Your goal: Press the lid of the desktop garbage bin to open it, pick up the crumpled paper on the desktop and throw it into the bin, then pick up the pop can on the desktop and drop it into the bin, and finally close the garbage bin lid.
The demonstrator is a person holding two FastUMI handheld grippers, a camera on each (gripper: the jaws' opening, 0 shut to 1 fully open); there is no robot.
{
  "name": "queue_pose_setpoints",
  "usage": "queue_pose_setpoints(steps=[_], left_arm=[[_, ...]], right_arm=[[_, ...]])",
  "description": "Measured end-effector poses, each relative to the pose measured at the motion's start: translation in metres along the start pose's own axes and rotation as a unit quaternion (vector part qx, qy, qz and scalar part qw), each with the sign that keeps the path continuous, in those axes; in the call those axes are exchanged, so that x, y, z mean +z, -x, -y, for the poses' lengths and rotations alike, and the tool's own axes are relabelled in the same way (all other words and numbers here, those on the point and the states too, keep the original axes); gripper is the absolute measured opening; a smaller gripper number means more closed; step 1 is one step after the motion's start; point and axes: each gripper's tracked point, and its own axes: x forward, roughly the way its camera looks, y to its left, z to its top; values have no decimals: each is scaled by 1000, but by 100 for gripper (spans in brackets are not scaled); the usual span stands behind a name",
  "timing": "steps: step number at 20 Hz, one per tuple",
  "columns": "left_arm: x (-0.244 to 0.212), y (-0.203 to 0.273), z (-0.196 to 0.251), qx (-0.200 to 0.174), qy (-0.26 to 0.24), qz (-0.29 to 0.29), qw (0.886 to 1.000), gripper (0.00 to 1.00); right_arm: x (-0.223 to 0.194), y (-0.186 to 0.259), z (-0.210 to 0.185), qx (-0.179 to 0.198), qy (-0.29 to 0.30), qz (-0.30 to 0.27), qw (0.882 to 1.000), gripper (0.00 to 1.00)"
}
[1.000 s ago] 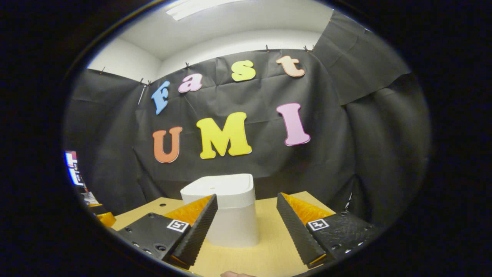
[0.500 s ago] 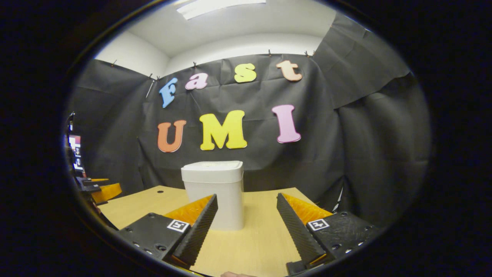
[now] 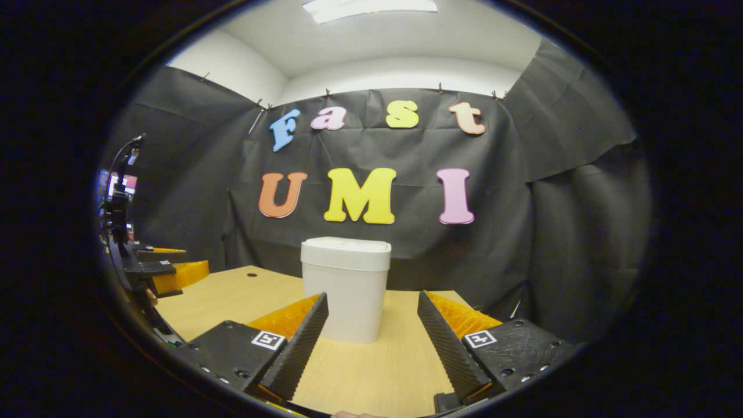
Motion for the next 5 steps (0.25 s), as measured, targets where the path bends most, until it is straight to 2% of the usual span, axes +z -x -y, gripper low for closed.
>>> queue_pose_setpoints(steps=[1, 5], left_arm=[[1, -1, -2, 2, 2, 0, 1000, 95], [4, -1, -9, 12, 6, 5, 1000, 95]], right_arm=[[1, 2, -6, 6, 6, 2, 1000, 96], [-3, 7, -24, 26, 27, 4, 999, 96]])
